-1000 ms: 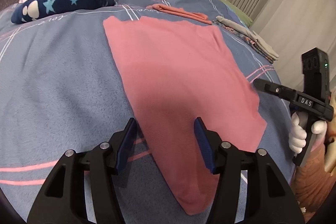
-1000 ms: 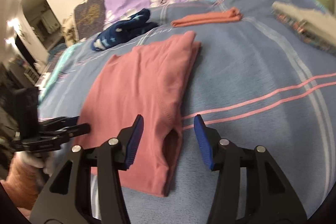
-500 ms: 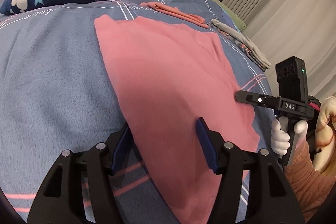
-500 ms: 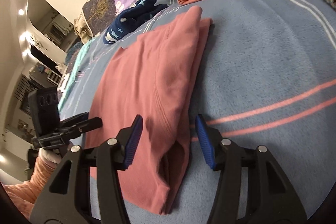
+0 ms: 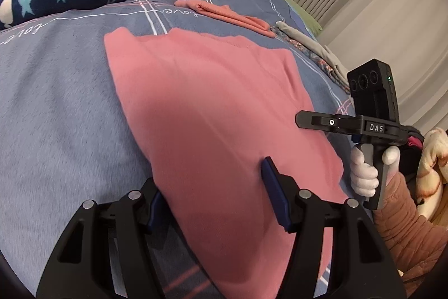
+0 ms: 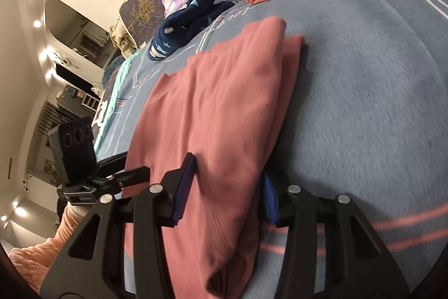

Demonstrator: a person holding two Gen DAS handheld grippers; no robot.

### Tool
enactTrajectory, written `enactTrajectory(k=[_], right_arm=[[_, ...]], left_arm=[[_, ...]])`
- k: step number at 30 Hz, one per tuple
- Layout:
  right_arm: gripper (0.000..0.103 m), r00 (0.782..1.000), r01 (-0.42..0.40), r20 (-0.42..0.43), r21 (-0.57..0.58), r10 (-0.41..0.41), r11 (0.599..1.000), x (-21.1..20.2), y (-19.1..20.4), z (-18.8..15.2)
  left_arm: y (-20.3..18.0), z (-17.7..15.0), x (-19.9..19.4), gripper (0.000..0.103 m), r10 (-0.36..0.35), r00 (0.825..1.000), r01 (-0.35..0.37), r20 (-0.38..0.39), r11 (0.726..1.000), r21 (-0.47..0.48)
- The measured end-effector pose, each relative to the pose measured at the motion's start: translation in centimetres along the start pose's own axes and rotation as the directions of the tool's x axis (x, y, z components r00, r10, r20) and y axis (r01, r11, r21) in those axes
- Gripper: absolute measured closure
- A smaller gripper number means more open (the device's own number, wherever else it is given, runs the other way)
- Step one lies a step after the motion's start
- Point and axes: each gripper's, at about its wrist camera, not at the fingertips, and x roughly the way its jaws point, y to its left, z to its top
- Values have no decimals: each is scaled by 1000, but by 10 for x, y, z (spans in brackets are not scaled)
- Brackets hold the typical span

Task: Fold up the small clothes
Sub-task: 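Grasp the pink shirt end with the right gripper while the left gripper grasps it too, then lift the folded pink shirt with both grippers and carry it toward the clothes stack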

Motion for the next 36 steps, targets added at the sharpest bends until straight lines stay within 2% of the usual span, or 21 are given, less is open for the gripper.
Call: enactTrajectory(k=[7,10,15,19,25,30,36], right_arm=[[58,999,-42,22,-29,43,999,13,-4,9],[62,999,6,37,-70,-3,998,15,3,8],[74,994,94,72,-111,-86,989,10,14,2],[81,972,213,149,-217,-184,953,-3,46,-9],[82,935,291,290,-307,-203,906,-40,89,-28],[82,908,321,369,-310,-198,895,-75,111,-50],[82,862,380,460,-306,-214,873,-120,131,-78]], left_arm=[[8,20,19,42,-61,998,61,10,998,17],[8,30,27,42,-64,998,64,11,998,21],[-1,31,27,57,11,1000,-13,23,998,62],[-19,27,11,72,89,993,-100,81,986,135],[-61,20,-22,76,155,968,-202,197,949,244],[-95,15,-48,76,134,955,-212,263,931,296],[-131,6,-62,76,77,950,-185,301,919,349]])
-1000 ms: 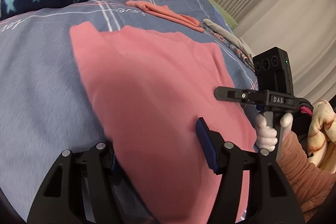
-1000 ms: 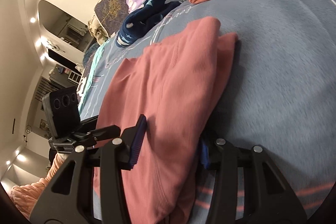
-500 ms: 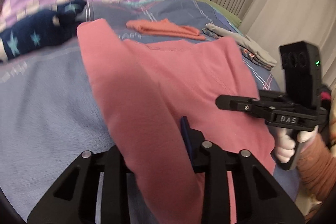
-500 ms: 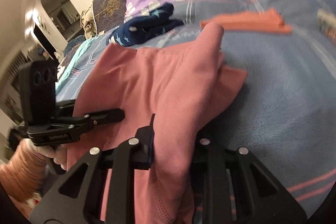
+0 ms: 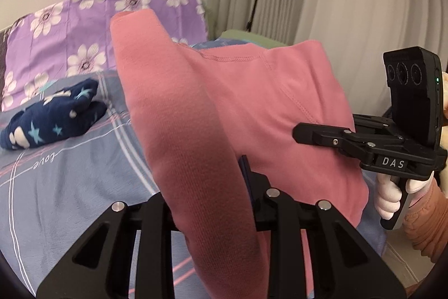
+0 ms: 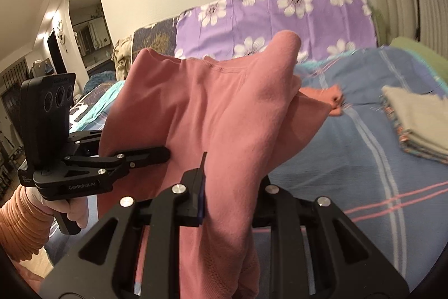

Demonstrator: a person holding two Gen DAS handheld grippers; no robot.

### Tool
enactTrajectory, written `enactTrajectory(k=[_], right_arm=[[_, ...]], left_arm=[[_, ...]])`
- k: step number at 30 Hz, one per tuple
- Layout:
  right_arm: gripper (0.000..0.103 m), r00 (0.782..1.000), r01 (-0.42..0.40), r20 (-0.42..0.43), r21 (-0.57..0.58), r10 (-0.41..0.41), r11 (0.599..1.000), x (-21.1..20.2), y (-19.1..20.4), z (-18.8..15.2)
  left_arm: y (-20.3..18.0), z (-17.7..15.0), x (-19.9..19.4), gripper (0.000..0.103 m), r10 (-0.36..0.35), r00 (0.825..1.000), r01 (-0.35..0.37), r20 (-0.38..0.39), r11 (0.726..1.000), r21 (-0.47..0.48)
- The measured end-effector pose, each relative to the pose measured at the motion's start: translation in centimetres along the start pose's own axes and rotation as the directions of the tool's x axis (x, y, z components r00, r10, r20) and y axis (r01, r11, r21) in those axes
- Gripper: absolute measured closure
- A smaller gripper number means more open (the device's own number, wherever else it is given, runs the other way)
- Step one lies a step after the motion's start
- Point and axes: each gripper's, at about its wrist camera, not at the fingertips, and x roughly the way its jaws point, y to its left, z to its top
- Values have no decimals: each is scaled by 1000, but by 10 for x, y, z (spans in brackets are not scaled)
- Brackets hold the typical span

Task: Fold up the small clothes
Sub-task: 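Lift the folded pink shirt with both grippers and carry it toward the clothes stack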

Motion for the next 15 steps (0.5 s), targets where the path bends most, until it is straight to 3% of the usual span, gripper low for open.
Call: enactTrajectory(k=[9,15], right_arm=[[82,988,125,84,43,-129,991,-63,-31,-4],[82,953,260,149,55,-265,964,-95,-54,-4]], left_arm=[[-57,28,7,76,-74,997,70,35,992,102],[-90,58,33,76,-117,993,111,32,982,155]])
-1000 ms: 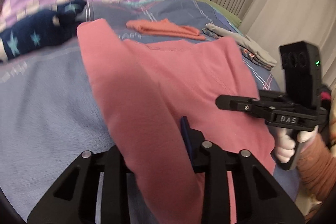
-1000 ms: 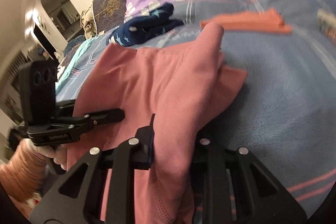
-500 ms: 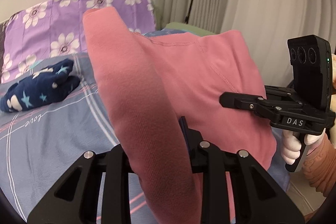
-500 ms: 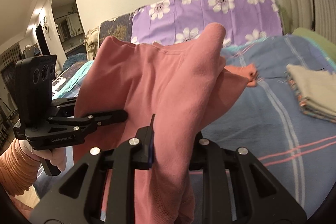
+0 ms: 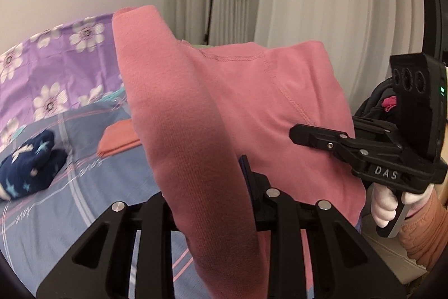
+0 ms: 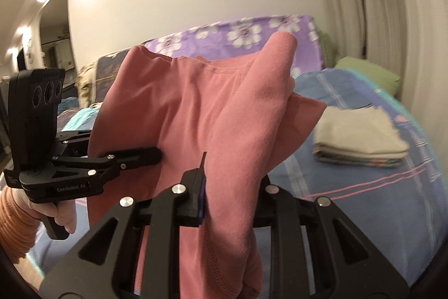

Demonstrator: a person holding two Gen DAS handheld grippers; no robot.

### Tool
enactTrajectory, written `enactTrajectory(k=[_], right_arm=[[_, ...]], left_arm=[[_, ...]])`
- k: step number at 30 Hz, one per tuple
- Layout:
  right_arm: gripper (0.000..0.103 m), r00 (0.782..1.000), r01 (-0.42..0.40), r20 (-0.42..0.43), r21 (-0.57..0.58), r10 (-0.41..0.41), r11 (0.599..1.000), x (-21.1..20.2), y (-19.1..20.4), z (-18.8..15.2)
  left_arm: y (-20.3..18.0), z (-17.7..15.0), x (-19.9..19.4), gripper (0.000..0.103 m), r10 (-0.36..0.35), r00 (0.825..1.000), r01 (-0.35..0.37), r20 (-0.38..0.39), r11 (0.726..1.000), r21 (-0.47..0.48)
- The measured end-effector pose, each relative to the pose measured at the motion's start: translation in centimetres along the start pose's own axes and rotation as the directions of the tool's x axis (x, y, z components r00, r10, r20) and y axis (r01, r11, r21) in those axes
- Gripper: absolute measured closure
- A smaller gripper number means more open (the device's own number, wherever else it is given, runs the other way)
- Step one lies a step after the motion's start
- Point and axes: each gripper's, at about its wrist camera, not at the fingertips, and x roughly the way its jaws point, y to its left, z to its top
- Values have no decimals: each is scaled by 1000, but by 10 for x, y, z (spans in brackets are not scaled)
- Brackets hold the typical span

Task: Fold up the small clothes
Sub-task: 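Lift the folded pink shirt with both grippers and carry it toward the clothes stack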

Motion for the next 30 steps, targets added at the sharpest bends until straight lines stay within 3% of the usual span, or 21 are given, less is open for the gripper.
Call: enactTrajectory(k=[6,15,30], right_arm=[[82,991,126,48,-4,-125,992,-12,-37,7],[82,966,248,64,61,-251,967,5,-105,37],[82,910,407,65,57,-410,912,28,-143,69]], left_arm=[[-24,37,43,76,-37,999,38,-3,998,60],[-55,83,97,76,-79,997,79,1,991,111],[-68,128,158,76,-101,995,100,3,983,152]])
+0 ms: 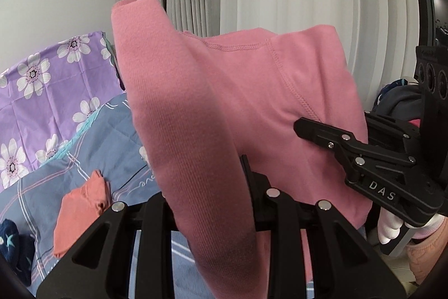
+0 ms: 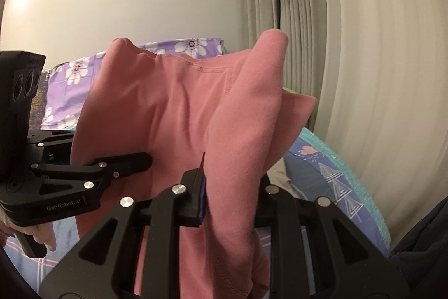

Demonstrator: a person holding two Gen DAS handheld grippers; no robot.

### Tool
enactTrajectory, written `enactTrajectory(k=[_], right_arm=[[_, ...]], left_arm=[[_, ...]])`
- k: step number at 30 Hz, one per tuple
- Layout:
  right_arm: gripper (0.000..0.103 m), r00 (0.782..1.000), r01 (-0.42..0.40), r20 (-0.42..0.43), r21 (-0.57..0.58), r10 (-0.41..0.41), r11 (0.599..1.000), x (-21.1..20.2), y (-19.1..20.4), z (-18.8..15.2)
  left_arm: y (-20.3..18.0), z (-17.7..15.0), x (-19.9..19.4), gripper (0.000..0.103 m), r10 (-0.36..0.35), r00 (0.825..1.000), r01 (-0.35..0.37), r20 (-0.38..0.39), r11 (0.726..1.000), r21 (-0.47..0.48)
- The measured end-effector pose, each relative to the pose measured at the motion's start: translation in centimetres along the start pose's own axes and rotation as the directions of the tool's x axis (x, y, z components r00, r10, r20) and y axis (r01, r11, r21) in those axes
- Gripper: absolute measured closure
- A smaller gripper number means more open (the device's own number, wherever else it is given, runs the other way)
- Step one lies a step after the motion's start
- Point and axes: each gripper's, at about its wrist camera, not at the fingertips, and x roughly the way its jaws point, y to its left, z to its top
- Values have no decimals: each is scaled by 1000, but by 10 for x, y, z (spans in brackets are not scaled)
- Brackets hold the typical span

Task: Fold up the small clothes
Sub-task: 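Lift the folded pink shirt with both grippers and carry it toward the clothes stack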

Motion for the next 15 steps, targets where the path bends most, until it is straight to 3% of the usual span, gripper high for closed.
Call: enactTrajectory(k=[5,9,15], right_arm=[[82,998,54,-13,48,-54,997,30,-10,21],[83,994,102,-45,19,-101,995,56,-13,35],[83,988,134,-80,22,-132,991,84,-23,51]], left_arm=[[5,17,27,76,26,1000,-26,-5,999,-44],[11,39,51,76,48,998,-50,-34,996,-74],[11,62,75,76,92,995,-93,-39,996,-17]])
